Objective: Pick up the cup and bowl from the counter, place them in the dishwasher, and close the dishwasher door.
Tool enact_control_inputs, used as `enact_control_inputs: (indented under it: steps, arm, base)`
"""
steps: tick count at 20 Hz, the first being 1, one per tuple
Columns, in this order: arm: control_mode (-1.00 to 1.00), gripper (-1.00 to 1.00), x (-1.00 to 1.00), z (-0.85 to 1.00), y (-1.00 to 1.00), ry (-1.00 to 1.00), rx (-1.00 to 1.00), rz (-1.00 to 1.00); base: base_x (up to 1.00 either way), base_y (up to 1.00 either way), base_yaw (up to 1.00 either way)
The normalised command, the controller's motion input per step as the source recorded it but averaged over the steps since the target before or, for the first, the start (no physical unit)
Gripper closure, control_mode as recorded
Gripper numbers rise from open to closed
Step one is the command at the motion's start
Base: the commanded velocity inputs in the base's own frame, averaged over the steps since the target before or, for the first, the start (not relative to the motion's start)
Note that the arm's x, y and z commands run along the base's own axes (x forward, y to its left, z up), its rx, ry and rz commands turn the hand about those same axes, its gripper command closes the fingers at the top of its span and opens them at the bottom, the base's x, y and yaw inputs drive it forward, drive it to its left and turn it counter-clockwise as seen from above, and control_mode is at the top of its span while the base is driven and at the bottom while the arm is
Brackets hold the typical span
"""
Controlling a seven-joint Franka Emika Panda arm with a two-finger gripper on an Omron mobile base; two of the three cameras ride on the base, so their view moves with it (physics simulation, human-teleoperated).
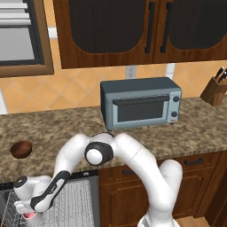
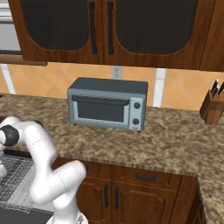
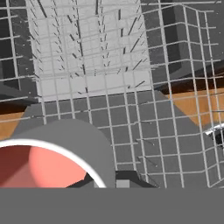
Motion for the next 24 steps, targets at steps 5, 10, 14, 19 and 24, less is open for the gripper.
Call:
enact_control_inputs:
  steps: [5,10,14,19,24]
  arm:
    - [-1.00,1.00,0.08,-0.59,0.10,-0.01,0.00,0.00]
    - [-1.00,1.00,0.00,-0.46,0.00,-0.01,0.00,0.00]
    - [-1.00,1.00,0.00,-0.22,0.00,-0.01,0.00,0.00]
    - [-1.00,1.00,0.04,-0.39,0.00,-0.02,0.00,0.00]
    - [-1.00,1.00,0.09,-0.24,0.00,-0.07,0.00,0.00]
  base:
    - [0.00,0.00,0.00]
    - [0.00,0.00,0.00]
    - [0.00,0.00,0.00]
    - [0.00,0.00,0.00]
    - [0.00,0.00,0.00]
